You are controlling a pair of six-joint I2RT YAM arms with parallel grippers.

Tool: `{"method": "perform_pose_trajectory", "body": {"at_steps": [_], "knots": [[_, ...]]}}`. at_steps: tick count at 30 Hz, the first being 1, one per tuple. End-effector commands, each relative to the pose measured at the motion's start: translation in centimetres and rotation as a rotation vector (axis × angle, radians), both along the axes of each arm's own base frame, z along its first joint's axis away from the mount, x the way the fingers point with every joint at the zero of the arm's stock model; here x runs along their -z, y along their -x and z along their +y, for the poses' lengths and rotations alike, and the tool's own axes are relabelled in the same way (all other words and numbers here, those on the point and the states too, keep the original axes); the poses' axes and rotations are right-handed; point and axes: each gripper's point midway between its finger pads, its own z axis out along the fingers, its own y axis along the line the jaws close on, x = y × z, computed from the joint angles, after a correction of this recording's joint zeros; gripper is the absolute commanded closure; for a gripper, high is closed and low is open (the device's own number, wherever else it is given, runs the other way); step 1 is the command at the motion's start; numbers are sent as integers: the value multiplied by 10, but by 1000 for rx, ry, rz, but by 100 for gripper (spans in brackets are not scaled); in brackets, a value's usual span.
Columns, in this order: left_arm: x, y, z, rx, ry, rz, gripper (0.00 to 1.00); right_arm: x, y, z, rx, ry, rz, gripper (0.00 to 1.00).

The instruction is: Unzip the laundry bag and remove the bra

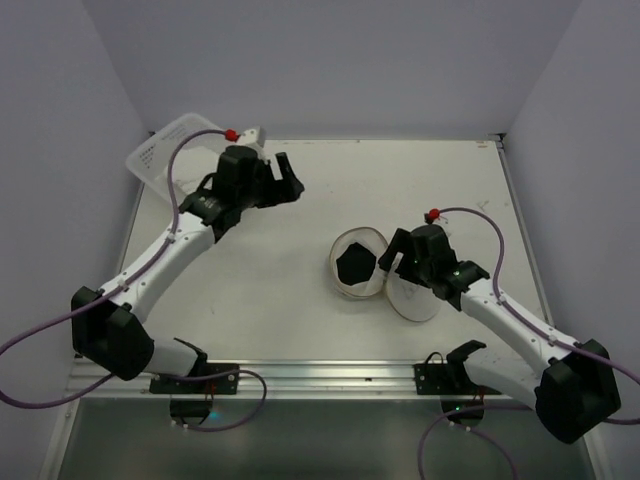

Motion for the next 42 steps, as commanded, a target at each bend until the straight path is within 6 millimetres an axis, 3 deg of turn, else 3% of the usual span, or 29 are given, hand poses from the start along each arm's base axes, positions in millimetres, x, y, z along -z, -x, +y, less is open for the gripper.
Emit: {"method": "perform_pose_trajectory", "body": {"at_steps": [1,2,4,5,7,8,10,13,14,17,19,24,28,38,42], "knots": [[-4,37,-57,128,41,19,13,-11,-19,13,0,-68,-46,14],[-1,53,-86,201,34,29,14,-10,-21,15,-4,-80,-45,16],[-7,65,-113,263,31,15,16,0,-20,16,-3,-80,-17,19],[1,79,-135,318,14,30,17,3,-20,15,-1,-82,-9,23],[-1,89,-157,369,12,26,19,9,-19,13,7,-76,6,29],[10,98,-173,407,-5,43,19,11,-18,10,17,-71,6,36],[20,108,-190,446,-29,61,23,15,-15,6,24,-66,11,44],[27,114,-203,480,-39,75,25,16,-10,3,25,-72,7,66],[33,118,-208,497,-49,88,26,16,-9,3,25,-74,7,78],[43,120,-216,521,-82,96,27,17,-6,2,20,-76,2,97],[53,119,-220,534,-116,111,28,18,-4,1,19,-74,5,100],[65,124,-235,578,-183,130,28,16,-3,1,9,-74,-2,100],[88,131,-242,599,-239,159,32,16,-4,3,4,-77,3,100],[163,114,-217,494,-439,224,37,17,-2,7,-18,-94,3,100],[181,104,-209,454,-477,242,29,19,1,9,-34,-103,9,100]]}}
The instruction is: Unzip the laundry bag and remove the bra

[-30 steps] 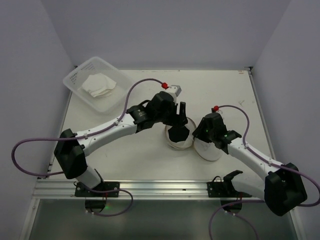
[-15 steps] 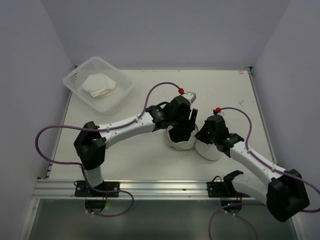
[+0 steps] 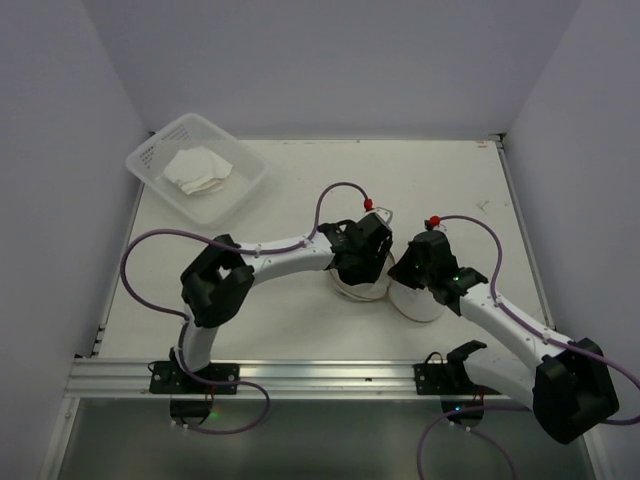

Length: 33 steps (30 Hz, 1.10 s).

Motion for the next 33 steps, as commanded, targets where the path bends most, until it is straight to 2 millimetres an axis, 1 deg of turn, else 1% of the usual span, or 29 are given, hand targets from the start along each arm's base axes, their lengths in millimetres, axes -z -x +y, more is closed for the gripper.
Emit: {"method": "perform_pose_trajectory", "body": {"at_steps": [1,3,4,6,8,11,13,14,16,17,18,19,20,21,22,23,24,25,26,27,29,30,31,32,33], "knots": [[11,-18,13,-42,-57,-45,28,-2,-1,4,-22,-21,-25,100],[16,-20,13,-38,-65,-44,24,-1,0,4,-26,-24,-23,100],[22,-21,13,-32,-72,-43,24,0,1,4,-24,-26,-21,100],[29,-18,10,-13,-71,-19,24,-1,1,5,-26,-32,-24,100],[41,-13,8,-2,-77,12,24,-1,1,6,-28,-37,-24,100],[59,-9,13,-3,-106,37,28,0,-1,8,-28,-43,-21,100],[69,-7,20,-8,-136,46,34,1,-1,9,-29,-46,-16,100],[72,-7,23,-14,-147,41,37,1,-1,9,-31,-49,-19,100],[76,-8,30,-27,-165,36,52,1,-2,10,-31,-51,-18,100],[76,-8,32,-28,-167,37,61,1,-2,9,-30,-49,-17,100],[74,-9,32,-31,-159,33,77,1,-2,10,-31,-47,-16,100],[75,-9,34,-29,-161,36,86,1,-3,10,-32,-49,-17,100],[73,-9,34,-26,-157,32,100,0,-3,10,-32,-50,-18,100],[71,-9,35,-14,-159,26,100,0,-4,11,-32,-52,-17,100],[60,-10,27,3,-111,6,100,-1,-5,11,-34,-50,-18,100],[60,-7,31,18,-106,5,100,-3,-7,11,-35,-46,-25,100],[41,-9,24,47,-59,-33,100,-3,-7,11,-35,-42,-25,100],[32,-7,21,72,-28,-41,100,-5,-9,10,-37,-29,-32,100],[30,-4,24,91,-21,-47,100,-7,-10,9,-36,-19,-35,100],[4,-6,19,123,34,-98,100,-8,-11,8,-36,-11,-37,100],[-18,1,14,183,108,-121,100,-11,-15,5,-26,10,-49,100],[-38,5,13,231,162,-168,100,-12,-16,4,-25,15,-51,100],[-49,15,7,294,220,-160,100,-14,-17,4,-25,17,-57,100],[-58,20,7,327,254,-169,100,-15,-18,4,-27,23,-59,100],[-75,25,7,370,306,-201,100,-16,-19,4,-28,26,-61,100]]}}
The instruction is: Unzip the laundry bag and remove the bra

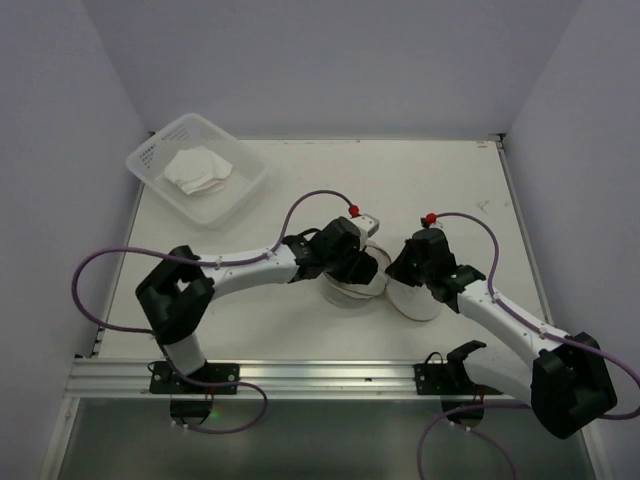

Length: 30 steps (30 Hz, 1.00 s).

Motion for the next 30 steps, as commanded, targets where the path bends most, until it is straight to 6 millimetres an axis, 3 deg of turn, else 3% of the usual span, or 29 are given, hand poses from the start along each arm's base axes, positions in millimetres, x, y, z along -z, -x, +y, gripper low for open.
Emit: {"method": "perform_pose_trajectory", "body": {"at_steps": [1,3,8,11,12,14,16,21,24,29,30], "knots": [[-81,18,-28,247,276,-111,100,-17,-16,-4,11,37,-56,100],[-97,25,-27,309,317,-140,100,-19,-17,-4,8,45,-57,100],[-106,46,-26,429,355,-127,100,-28,-21,-1,-35,63,-77,100],[-120,38,-21,393,416,-151,100,-28,-20,4,-77,61,-75,100],[-136,26,-22,351,473,-182,100,-28,-19,5,-89,55,-74,100],[-145,15,-18,291,518,-196,100,-23,-14,11,-115,26,-61,100],[-170,-1,-17,202,619,-233,100,-20,-8,17,-138,-6,-52,100],[-220,-13,-26,99,861,-236,100,-10,4,21,-162,-46,-35,100],[-233,-19,-29,35,942,-222,100,-8,7,21,-164,-44,-27,100],[-224,-44,-14,-201,968,-198,100,-16,10,24,-157,-56,-46,100],[-230,-46,-11,-221,988,-201,100,-17,9,22,-149,-45,-53,100]]}}
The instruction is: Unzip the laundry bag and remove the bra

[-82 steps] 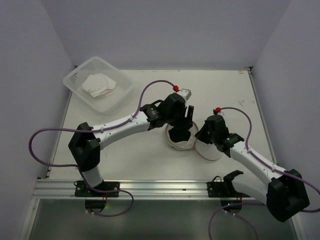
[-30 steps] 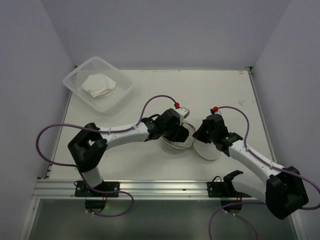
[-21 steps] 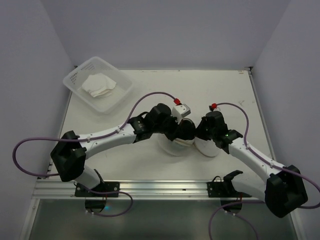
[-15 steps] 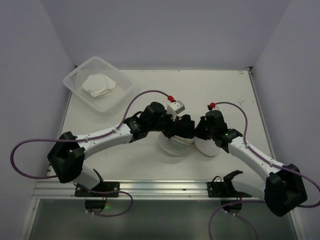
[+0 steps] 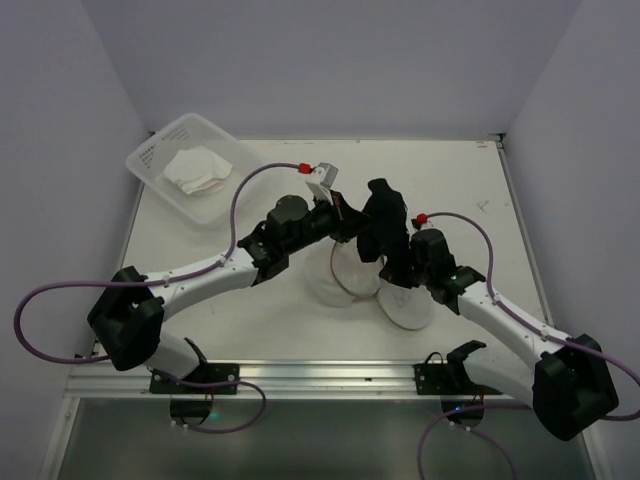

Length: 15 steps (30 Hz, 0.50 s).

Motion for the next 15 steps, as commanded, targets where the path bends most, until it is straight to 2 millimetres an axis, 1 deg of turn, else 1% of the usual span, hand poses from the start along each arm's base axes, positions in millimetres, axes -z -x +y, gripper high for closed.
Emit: {"method": "perform_pose_trajectory", "body": {"at_steps": [1,2,4,5,6,7,8,9,10,11,12,14,15], "knots": [[-41,-16,13,-140,184,26,100,-10,-2,2,12,-17,-33,100],[-55,-15,16,-139,218,19,100,-9,-2,0,23,-6,-30,100],[-72,-15,21,-143,242,7,100,-7,-3,-6,45,19,-28,100],[-92,-16,24,-151,266,-12,100,-6,-3,-8,52,28,-25,100],[-103,-20,36,-177,256,-34,100,-5,-3,-9,55,34,-23,100],[-111,-22,41,-189,245,-55,100,-4,-2,-9,54,39,-19,100],[-136,-33,54,-245,249,-103,100,-4,-4,-12,66,52,-24,100],[-128,-42,68,-316,155,-108,100,-3,-4,-13,66,55,-24,100],[-136,-47,84,-364,96,-139,100,-3,-4,-13,65,57,-22,100],[-136,-54,91,-397,95,-139,100,-2,-4,-13,65,59,-19,100],[-140,-55,106,-430,45,-168,100,-2,-4,-13,65,59,-19,100],[-140,-70,139,-556,-24,-191,100,-3,-5,-12,62,58,-22,100],[-136,-74,154,-596,-106,-222,100,-2,-5,-12,60,58,-20,100]]}}
